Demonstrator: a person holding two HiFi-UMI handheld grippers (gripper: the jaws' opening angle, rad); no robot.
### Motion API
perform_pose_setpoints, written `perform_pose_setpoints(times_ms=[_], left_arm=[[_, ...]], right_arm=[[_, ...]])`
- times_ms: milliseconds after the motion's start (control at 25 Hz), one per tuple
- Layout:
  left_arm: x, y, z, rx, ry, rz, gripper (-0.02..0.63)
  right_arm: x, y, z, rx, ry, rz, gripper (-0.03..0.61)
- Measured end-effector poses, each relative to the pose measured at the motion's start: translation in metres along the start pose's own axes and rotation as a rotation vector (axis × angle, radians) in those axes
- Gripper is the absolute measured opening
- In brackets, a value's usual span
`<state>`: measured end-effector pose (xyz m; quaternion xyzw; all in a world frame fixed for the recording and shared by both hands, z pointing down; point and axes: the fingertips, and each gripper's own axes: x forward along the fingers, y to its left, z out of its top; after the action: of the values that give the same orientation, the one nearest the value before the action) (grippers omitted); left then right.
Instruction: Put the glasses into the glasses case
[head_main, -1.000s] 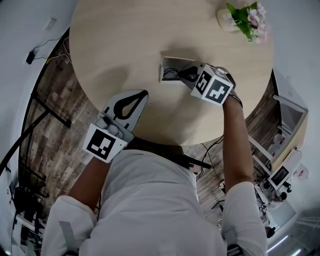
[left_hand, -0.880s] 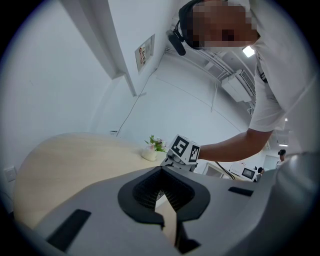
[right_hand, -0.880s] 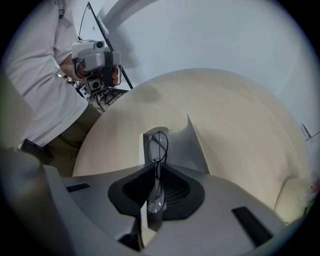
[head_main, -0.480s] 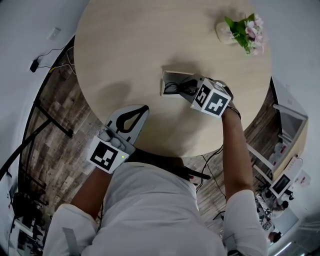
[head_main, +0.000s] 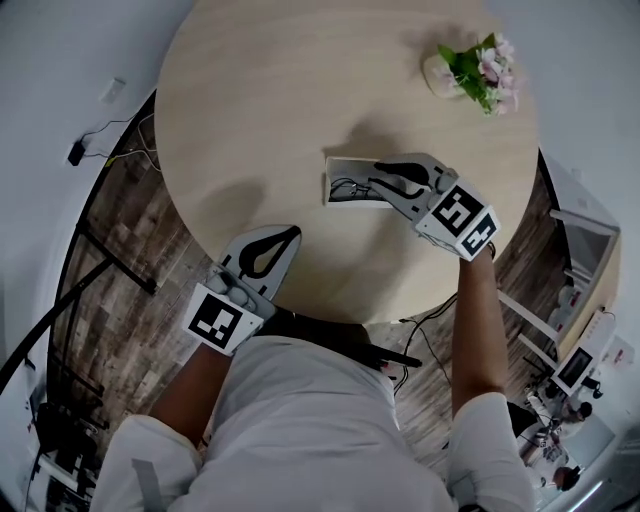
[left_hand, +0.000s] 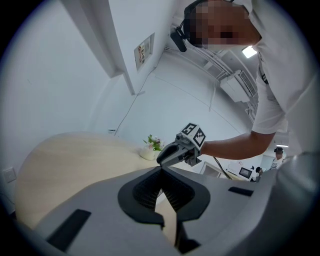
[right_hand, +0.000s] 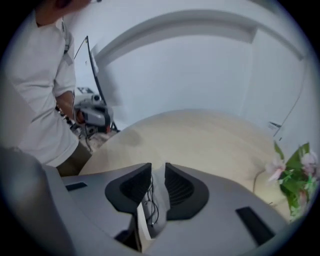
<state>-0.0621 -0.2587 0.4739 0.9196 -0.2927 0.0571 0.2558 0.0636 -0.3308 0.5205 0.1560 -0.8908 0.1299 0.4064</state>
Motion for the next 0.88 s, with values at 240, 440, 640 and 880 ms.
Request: perform_pose_setpoints(times_ms=[240,440,640,880], left_arm=[[-0.005,-0.004,0.040,0.083,-0.047,-0.056,0.014],[-0.015,-0.020,0.098,0.182,-0.128,-0.121,0.014],[-0.029,-0.043,0.156,0.276,-0.164,-0.176,0.014],[-0.065,-0.091,0.205,0.319,-0.268,-0.151,0.014]], right_arm=[[-0.095,-0.005,0.093,0.089,-0.418,-0.296,0.049],[-0.188,0.028,0.148,0.128,-0.658,-0.550,0.032],[-0.279,0.076,0.161,0.187,-0.853,-0.808,0.028],[-0.369,0.153,0.127,0.200,-0.964,-1.014,0.028]])
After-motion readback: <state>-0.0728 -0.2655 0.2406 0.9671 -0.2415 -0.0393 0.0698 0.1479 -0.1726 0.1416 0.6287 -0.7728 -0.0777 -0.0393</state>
